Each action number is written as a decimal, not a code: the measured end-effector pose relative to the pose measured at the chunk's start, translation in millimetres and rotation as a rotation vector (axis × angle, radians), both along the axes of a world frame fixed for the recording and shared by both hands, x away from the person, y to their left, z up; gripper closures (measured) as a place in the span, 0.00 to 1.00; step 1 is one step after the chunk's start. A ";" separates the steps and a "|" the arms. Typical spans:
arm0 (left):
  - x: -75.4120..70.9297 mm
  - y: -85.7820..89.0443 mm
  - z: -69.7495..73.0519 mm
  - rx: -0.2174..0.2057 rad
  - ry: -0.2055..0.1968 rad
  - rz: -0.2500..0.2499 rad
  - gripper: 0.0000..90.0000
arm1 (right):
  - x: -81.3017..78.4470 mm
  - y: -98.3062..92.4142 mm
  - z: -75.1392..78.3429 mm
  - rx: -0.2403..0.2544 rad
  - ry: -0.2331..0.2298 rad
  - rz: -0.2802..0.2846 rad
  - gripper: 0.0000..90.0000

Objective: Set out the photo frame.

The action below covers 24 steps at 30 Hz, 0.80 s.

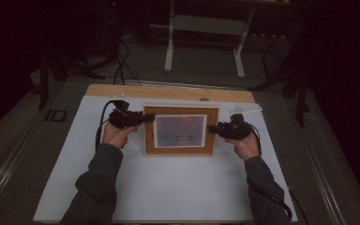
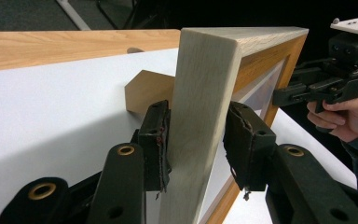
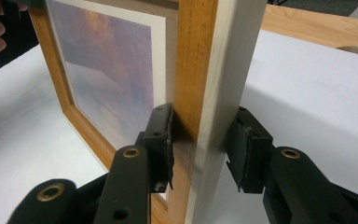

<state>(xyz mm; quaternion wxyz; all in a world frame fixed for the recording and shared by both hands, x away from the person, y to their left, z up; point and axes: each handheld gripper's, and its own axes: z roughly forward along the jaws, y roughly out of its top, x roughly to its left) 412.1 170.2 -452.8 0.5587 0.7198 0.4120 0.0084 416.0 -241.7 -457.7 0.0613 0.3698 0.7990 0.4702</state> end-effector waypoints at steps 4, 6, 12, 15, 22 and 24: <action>-0.3 0.5 1.2 0.002 0.006 -0.009 0.68 | -0.7 -0.7 -0.3 0.005 -0.001 0.003 0.70; -0.9 0.5 1.7 0.003 0.009 -0.009 0.68 | -1.3 -1.0 -0.3 0.008 -0.002 0.004 0.70; -2.7 1.3 1.8 0.028 0.015 -0.006 0.63 | -2.9 -0.1 0.9 -0.009 -0.004 0.000 0.69; -4.7 3.4 4.1 0.026 0.006 0.002 0.61 | -3.8 -0.2 0.7 -0.020 0.002 0.002 0.66; -12.2 7.6 9.5 0.064 0.003 0.026 0.58 | -8.1 -4.6 0.8 -0.025 0.010 -0.002 0.60; -16.5 8.3 10.6 0.094 0.000 0.043 0.58 | -9.7 -5.8 0.7 -0.033 0.016 0.000 0.59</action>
